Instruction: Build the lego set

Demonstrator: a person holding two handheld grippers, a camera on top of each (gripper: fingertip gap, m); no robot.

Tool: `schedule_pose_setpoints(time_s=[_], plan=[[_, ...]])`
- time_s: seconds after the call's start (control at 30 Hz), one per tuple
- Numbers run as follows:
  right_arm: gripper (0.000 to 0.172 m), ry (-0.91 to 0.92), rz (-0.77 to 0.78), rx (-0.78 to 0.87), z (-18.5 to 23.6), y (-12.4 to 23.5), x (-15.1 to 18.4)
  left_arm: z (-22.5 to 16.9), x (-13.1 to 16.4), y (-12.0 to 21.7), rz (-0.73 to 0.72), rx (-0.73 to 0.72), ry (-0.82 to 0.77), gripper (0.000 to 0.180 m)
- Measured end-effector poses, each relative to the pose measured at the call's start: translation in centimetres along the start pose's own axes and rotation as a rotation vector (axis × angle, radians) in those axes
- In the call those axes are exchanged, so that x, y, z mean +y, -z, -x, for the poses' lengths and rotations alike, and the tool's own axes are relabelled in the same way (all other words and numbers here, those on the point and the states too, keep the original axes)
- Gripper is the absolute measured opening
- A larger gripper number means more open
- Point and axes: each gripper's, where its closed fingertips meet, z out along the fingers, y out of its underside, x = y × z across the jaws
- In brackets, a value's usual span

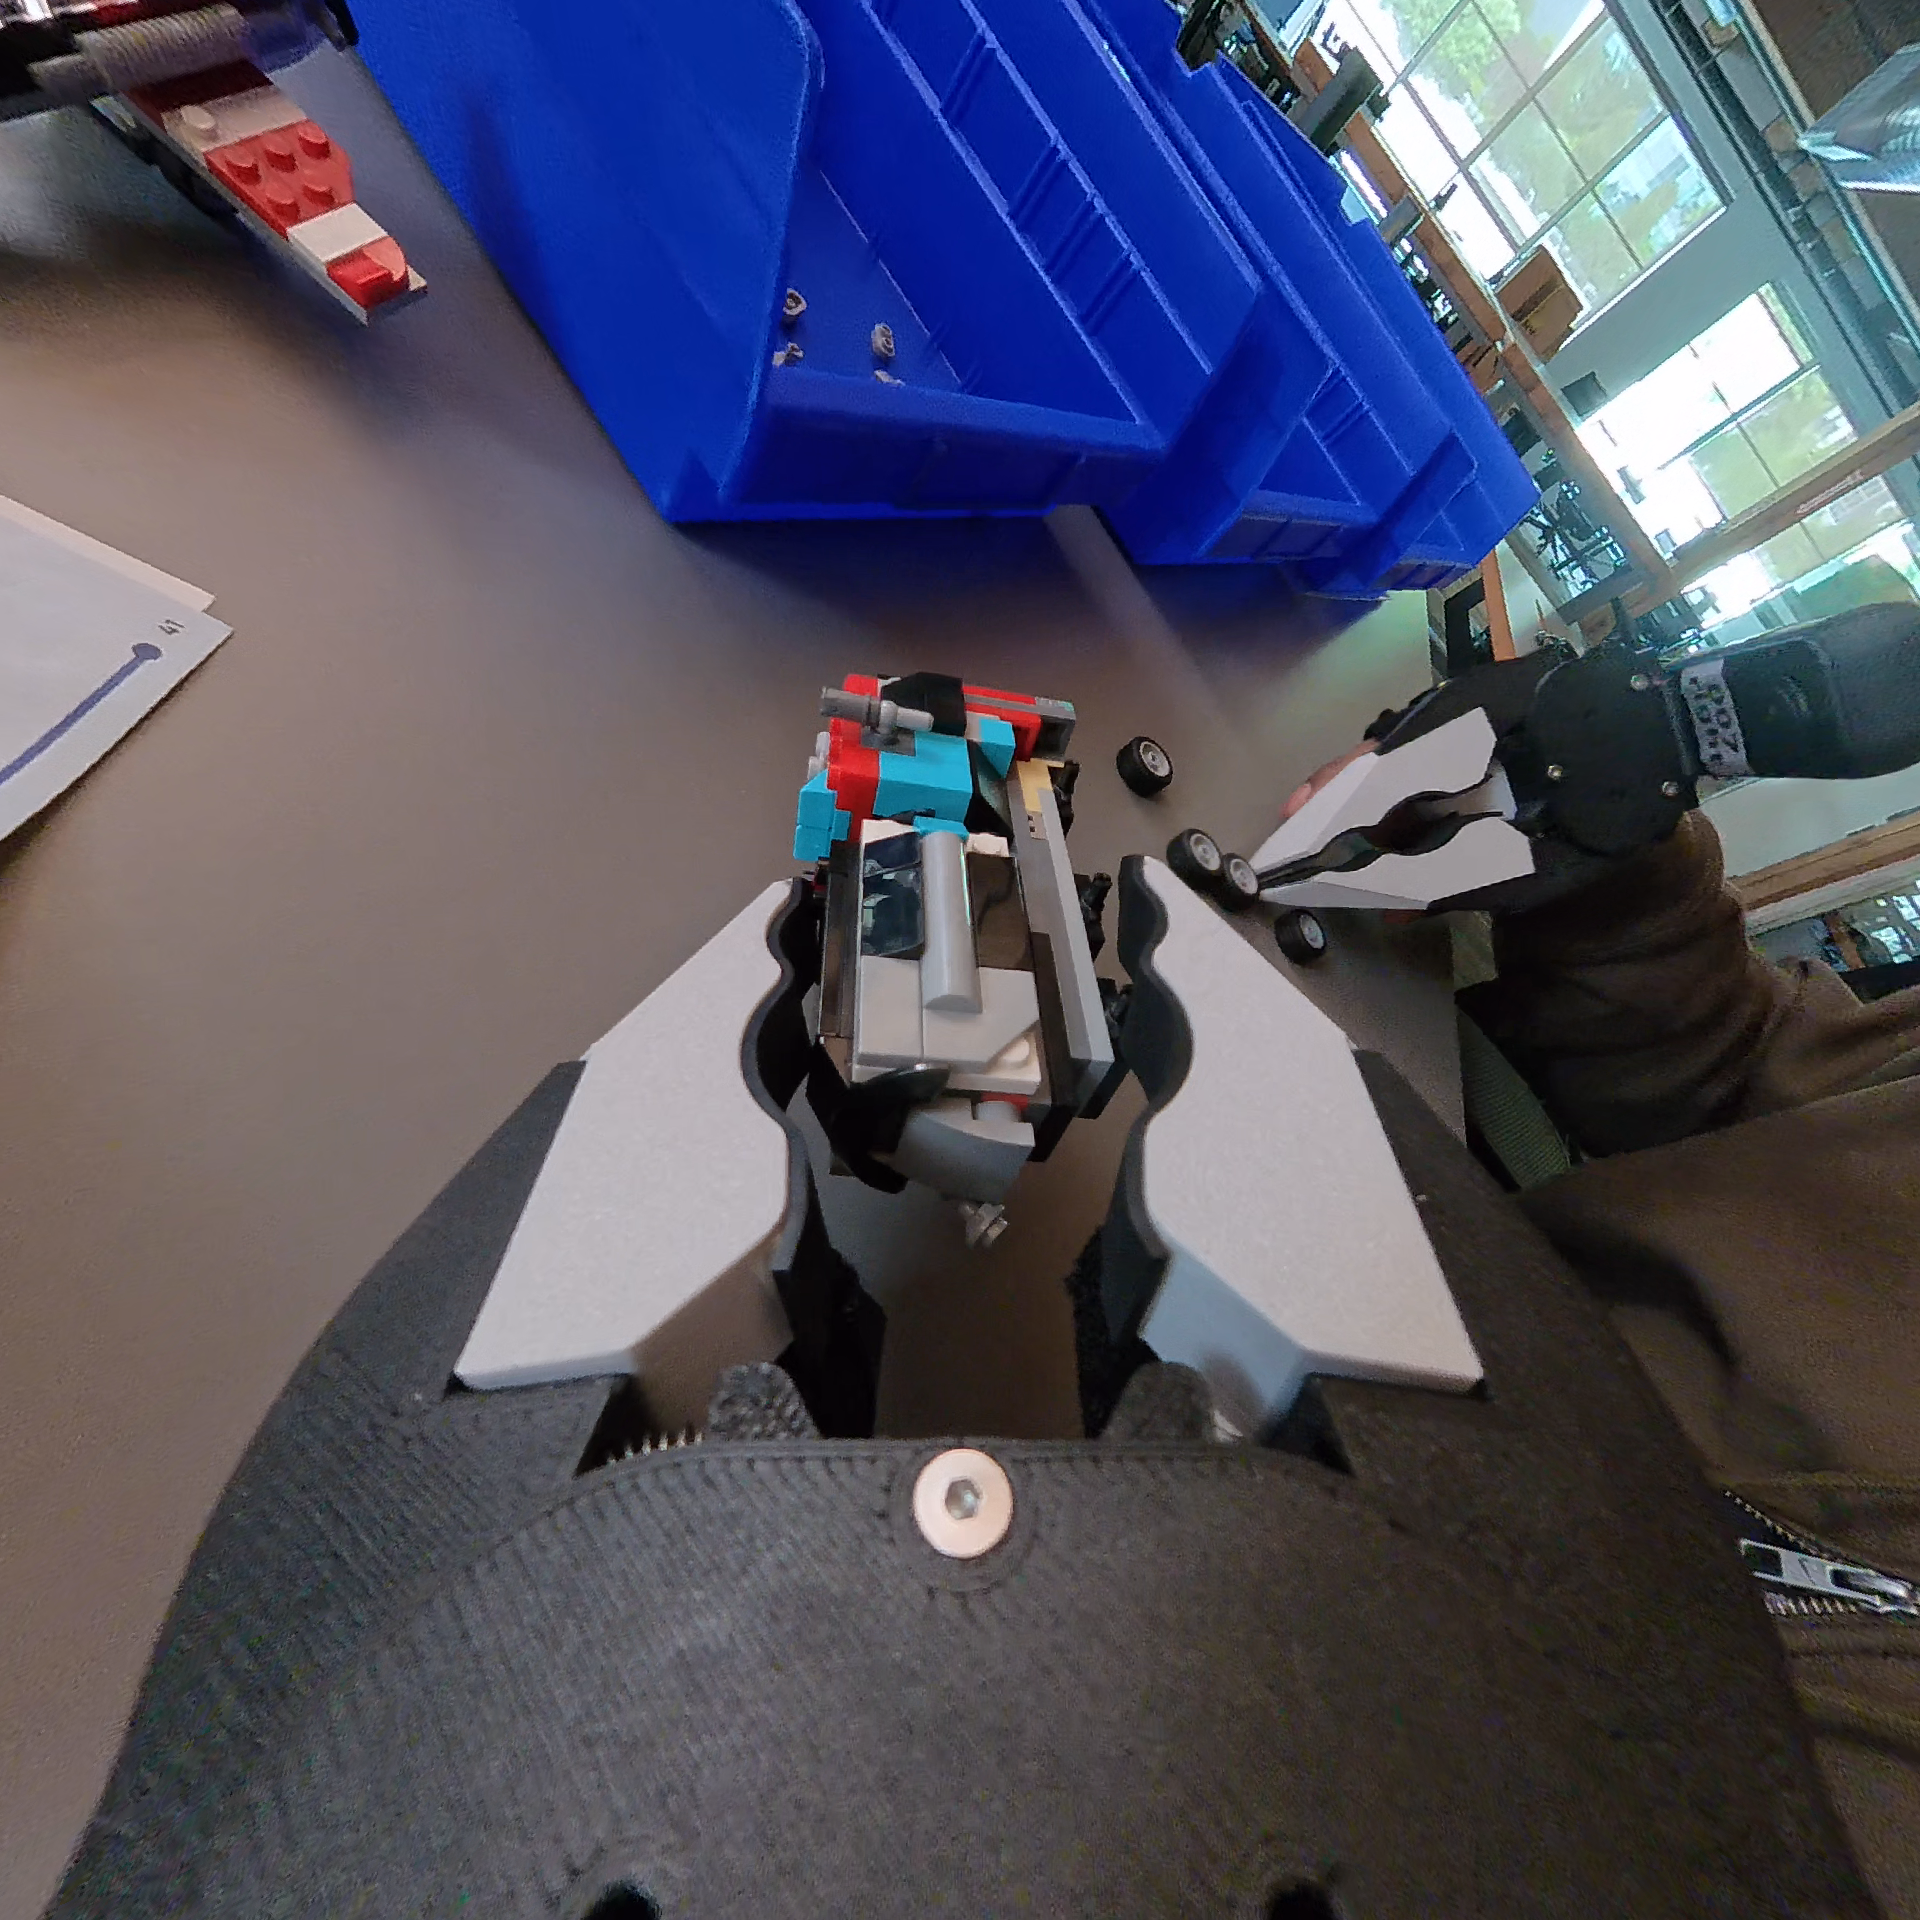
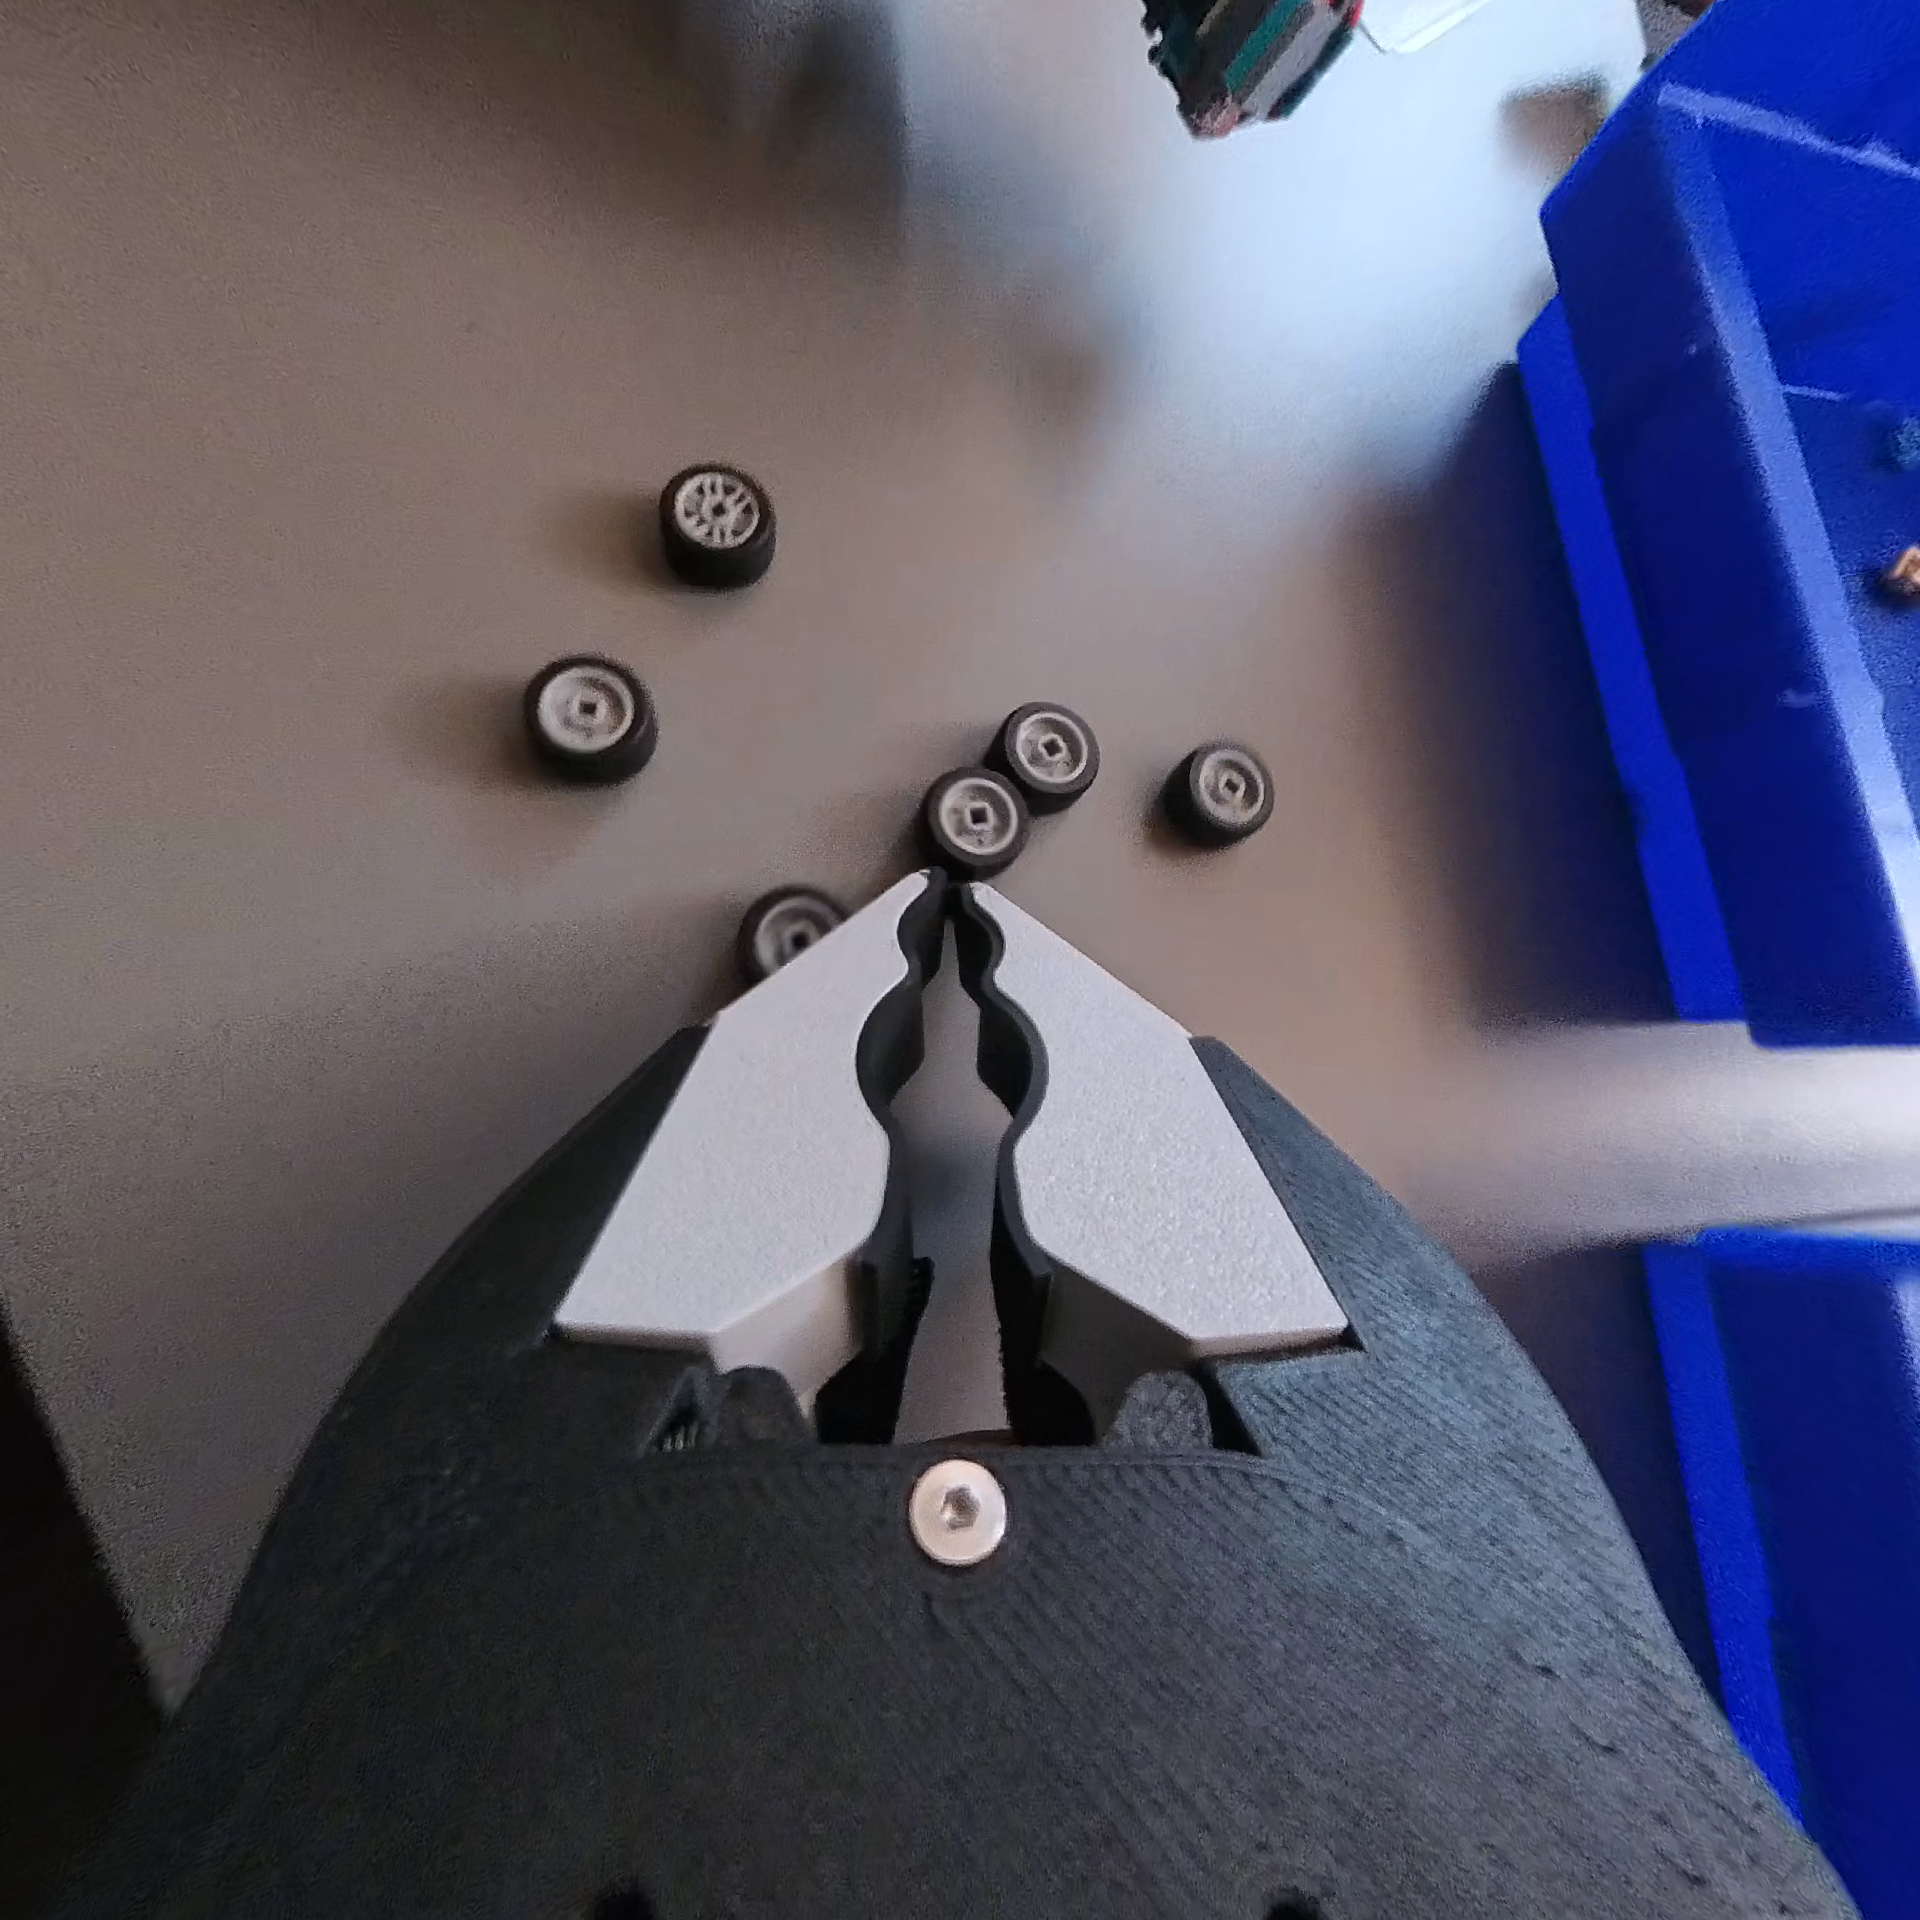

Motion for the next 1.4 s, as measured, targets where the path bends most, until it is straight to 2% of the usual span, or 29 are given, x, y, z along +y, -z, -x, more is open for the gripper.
schedule_pose_setpoints(time_s=[0.17,0.4,0.53,0.63,0.73,0.93,1.0,1.1,1.17,1.27,1.33,1.4], plan=[[0.007,0.037,0.007,0.017,-1.2,-1.9,-1.7,0.1,-0.2,0.2,-0.009,-0.003,0.000,0.061],[0.031,-0.046,-0.050,-0.083,1.8,2.9,0.1,0.0,-0.6,0.6,-0.025,-0.005,-0.005,0.061],[0.025,-0.039,-0.011,-0.071,2.6,2.8,1.5,-0.1,-0.5,0.5,-0.019,-0.005,-0.011,0.061],[0.010,0.008,-0.023,-0.065,2.4,1.3,0.2,0.1,-0.4,0.5,-0.015,-0.010,-0.010,0.061],[0.006,0.087,-0.011,-0.044,1.4,-0.8,-1.3,0.3,-0.3,0.5,-0.014,-0.014,-0.006,0.061],[0.007,0.123,-0.019,-0.011,-0.6,-4.3,-4.2,0.5,-0.6,0.8,-0.024,-0.018,-0.003,0.061],[0.011,0.110,-0.041,-0.023,-0.6,-3.9,-4.6,0.7,-0.7,1.0,-0.032,-0.022,0.002,0.061],[0.028,0.033,-0.081,-0.006,-1.5,-2.3,-4.0,0.9,-1.1,1.5,-0.049,-0.025,0.009,0.061],[0.030,-0.015,-0.078,0.032,-2.9,-1.7,-3.0,0.9,-1.3,1.7,-0.058,-0.026,0.009,0.060],[0.023,-0.047,-0.053,0.046,-4.0,-2.3,-2.7,0.9,-1.4,1.8,-0.066,-0.025,0.002,0.060],[0.012,-0.022,-0.039,0.033,-3.8,-3.5,-3.3,1.0,-1.4,1.9,-0.070,-0.026,0.004,0.060],[0.011,0.014,-0.048,0.023,-3.6,-4.7,-4.6,1.2,-1.5,2.0,-0.076,-0.032,0.007,0.061]])
